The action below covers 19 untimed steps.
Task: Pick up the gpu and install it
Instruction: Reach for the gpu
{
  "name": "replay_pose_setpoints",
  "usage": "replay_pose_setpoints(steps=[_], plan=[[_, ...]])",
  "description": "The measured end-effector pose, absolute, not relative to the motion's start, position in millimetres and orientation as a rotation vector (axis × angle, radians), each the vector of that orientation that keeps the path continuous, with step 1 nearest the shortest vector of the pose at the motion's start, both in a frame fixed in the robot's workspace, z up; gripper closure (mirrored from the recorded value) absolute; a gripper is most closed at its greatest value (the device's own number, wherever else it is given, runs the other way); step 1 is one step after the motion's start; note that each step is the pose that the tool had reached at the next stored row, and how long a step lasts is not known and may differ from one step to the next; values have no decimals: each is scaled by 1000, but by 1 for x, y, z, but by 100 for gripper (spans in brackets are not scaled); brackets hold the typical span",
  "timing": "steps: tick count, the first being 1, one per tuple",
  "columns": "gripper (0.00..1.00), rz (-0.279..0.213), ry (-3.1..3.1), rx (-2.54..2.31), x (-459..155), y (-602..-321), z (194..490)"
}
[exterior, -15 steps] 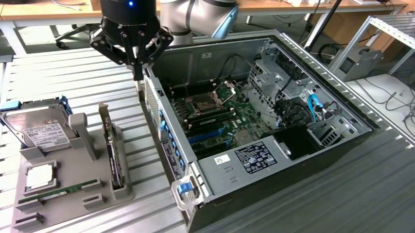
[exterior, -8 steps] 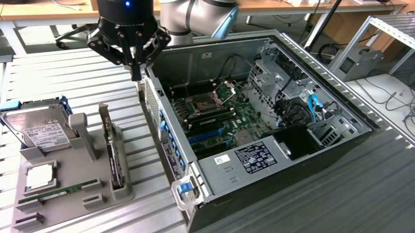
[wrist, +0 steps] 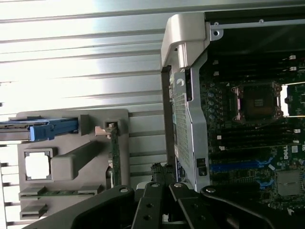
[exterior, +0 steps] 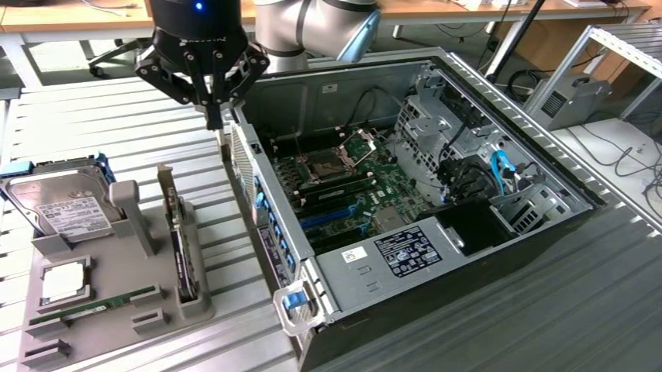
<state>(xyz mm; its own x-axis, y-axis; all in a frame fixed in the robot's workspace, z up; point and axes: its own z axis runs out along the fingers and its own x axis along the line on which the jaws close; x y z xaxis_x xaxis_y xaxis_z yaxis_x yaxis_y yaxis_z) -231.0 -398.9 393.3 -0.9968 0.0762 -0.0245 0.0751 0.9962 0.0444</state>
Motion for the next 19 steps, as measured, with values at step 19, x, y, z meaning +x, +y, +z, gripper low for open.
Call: replay_pose_setpoints(steps=[19], plan=[[89,68,3112,118,-239,-399,393]])
